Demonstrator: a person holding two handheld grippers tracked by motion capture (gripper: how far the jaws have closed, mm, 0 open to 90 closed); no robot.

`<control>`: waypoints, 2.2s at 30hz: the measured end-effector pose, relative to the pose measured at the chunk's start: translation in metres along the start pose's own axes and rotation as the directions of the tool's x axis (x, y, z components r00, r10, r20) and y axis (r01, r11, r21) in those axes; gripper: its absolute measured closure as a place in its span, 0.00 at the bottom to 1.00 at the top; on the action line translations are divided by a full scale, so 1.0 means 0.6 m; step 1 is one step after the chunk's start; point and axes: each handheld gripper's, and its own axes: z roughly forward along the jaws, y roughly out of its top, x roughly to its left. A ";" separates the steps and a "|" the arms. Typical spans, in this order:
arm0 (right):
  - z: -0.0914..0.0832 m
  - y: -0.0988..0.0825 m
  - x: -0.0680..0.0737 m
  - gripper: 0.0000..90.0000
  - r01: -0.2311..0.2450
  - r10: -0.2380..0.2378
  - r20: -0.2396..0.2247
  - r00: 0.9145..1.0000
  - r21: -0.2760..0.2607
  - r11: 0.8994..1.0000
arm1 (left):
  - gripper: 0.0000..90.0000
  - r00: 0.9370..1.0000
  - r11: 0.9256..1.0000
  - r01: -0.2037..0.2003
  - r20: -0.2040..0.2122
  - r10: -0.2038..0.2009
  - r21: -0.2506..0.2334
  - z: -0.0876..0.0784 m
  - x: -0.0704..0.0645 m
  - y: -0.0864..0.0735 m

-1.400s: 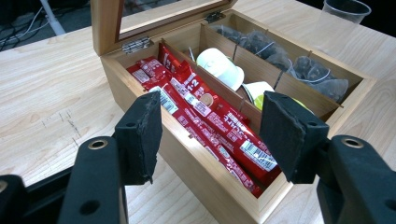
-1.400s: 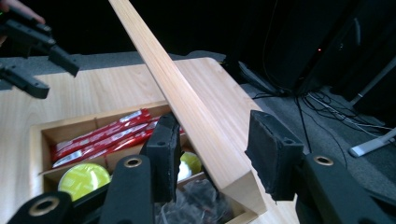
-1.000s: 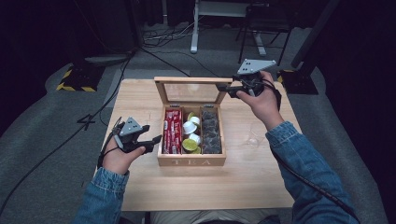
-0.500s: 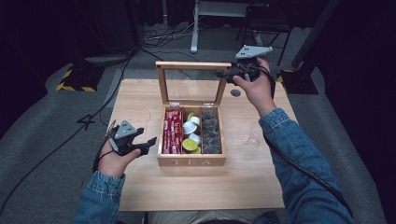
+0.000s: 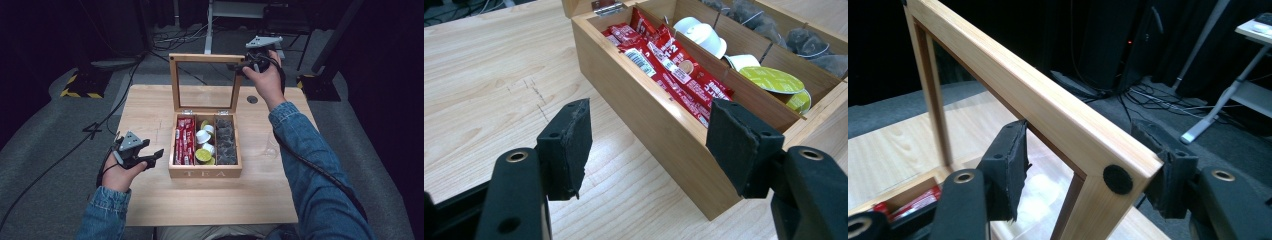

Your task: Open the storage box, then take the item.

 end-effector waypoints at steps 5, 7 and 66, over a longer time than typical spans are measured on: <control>0.016 0.001 -0.010 0.43 -0.001 0.001 0.012 1.000 0.005 1.000 | 0.39 1.000 1.000 0.000 0.013 0.000 0.004 0.008 0.000 0.002; 0.023 0.002 -0.014 0.42 -0.006 0.006 0.019 1.000 0.009 1.000 | 0.39 1.000 1.000 -0.001 0.016 0.001 0.006 0.011 0.001 0.003; -0.041 -0.088 -0.006 0.27 -0.132 0.136 -0.062 0.989 0.062 0.989 | 0.38 0.999 1.000 -0.006 0.051 0.004 0.029 0.033 0.005 0.007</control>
